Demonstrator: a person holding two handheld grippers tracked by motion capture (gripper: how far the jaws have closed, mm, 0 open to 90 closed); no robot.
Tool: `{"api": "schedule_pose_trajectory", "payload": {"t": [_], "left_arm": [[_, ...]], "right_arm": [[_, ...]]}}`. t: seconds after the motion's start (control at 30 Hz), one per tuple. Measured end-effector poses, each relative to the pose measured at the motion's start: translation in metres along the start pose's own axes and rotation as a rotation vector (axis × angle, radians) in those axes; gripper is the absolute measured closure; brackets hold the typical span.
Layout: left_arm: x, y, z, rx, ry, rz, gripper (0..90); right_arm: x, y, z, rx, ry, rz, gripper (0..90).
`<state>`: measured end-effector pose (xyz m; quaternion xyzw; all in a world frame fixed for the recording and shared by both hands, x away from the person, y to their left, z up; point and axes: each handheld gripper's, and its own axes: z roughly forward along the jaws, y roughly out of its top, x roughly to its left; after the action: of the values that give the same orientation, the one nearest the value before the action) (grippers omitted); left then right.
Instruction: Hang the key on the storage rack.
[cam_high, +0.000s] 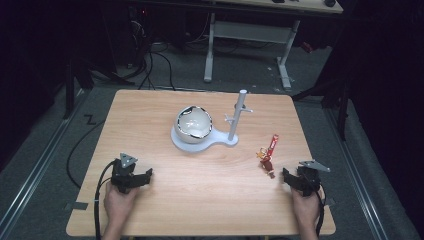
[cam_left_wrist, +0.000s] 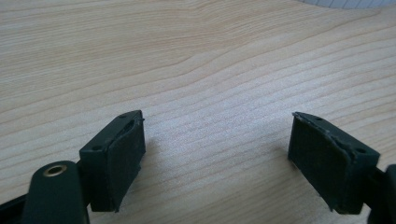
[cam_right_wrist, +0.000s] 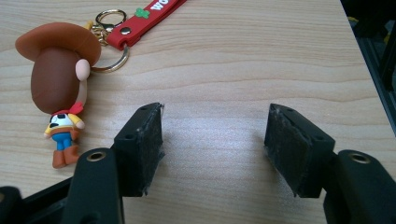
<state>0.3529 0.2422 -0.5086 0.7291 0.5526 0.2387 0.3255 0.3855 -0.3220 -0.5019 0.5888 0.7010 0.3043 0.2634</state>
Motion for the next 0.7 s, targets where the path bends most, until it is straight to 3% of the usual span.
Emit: {"api": "schedule_pose_trajectory", "payload": {"t": [0.4,0.47,0.7], "left_arm": [[0.0000,-0.0002,-0.0002,0.000,0.001,-0.001,19.2],[0.0000,-0.0001,-0.0002,0.000,0.001,-0.002,19.3],[0.0001,-0.0002,-0.0002,-0.002,0.003,-0.004,19.7]], "right_arm": [[-0.0005,-0.0001,0.0000,-0.002,0.004,-0.010,37.0],[0.0004,-0.0002,-0.0005,0.002,-0.001,0.012,39.3],[-0.0006,-0.0002,-0.0006,-0.004,-0.002,0.000,42.5]]}}
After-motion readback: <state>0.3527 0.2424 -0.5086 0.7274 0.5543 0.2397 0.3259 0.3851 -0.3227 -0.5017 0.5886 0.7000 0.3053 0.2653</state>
